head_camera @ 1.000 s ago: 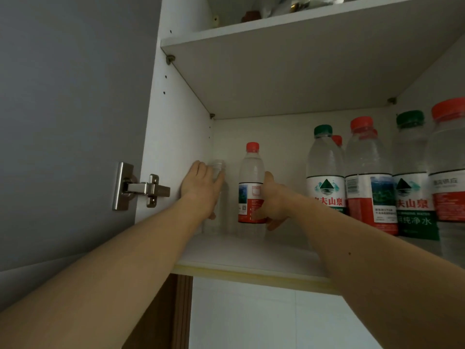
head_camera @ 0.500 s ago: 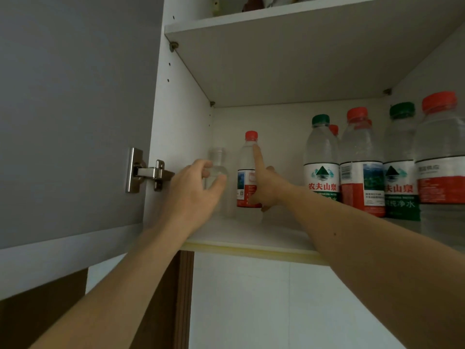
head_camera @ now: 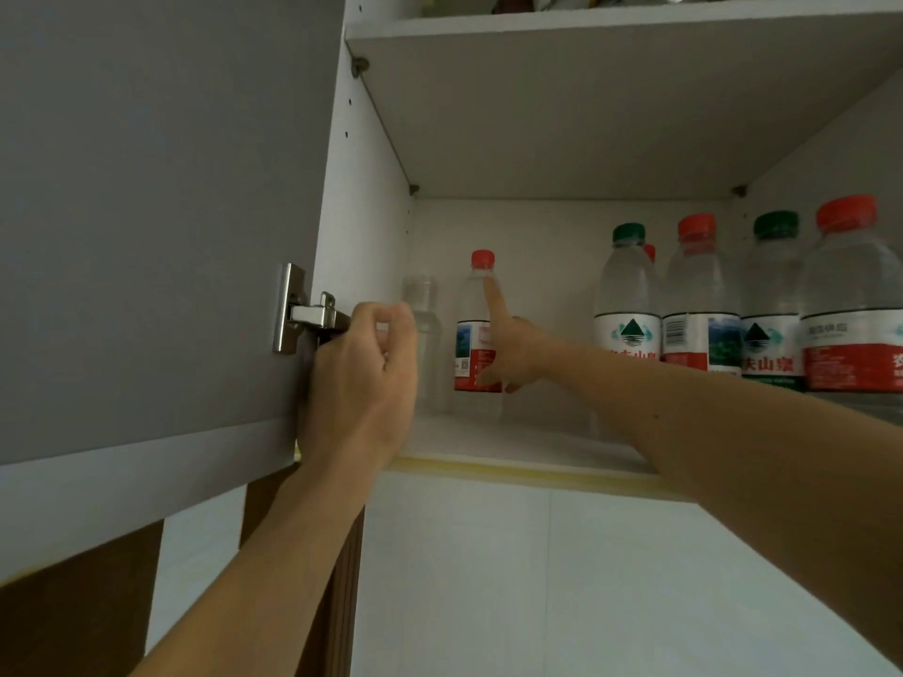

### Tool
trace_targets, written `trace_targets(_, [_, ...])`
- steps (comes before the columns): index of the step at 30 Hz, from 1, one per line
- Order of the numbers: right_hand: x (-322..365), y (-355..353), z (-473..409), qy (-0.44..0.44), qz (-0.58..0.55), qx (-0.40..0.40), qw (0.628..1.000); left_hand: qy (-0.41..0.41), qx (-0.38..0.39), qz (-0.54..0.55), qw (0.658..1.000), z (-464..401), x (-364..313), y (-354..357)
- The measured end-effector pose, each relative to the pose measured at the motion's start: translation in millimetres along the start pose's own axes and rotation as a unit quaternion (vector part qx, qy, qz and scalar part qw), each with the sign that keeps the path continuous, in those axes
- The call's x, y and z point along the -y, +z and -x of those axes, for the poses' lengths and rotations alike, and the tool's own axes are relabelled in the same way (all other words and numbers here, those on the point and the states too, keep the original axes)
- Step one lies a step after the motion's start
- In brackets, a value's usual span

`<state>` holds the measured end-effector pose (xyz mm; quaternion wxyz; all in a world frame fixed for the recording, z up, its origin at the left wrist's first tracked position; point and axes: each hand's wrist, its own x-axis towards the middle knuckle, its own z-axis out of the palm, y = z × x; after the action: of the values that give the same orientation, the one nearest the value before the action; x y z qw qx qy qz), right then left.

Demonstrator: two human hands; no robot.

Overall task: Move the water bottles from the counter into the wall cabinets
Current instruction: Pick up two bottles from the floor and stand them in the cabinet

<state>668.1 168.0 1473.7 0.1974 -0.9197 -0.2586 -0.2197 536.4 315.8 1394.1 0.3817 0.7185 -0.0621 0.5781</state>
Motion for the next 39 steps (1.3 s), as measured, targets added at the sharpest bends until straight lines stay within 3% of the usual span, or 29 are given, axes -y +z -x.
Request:
trace_targets(23, [-4, 20, -27, -0.049, 0.138, -0.073, 0.987, 0.022, -0.013, -0.044, 0.999, -4, 8, 6])
trace_targets(32, [18, -51, 69, -0.187, 0.187, -0.231, 0.936, 0.023, 0.025, -0.06, 0.998, -4, 6, 4])
trace_targets(39, [-7, -84, 160, -0.157, 0.201, -0.317, 0.914, 0.054, 0.082, -0.09, 0.991, -3, 1, 9])
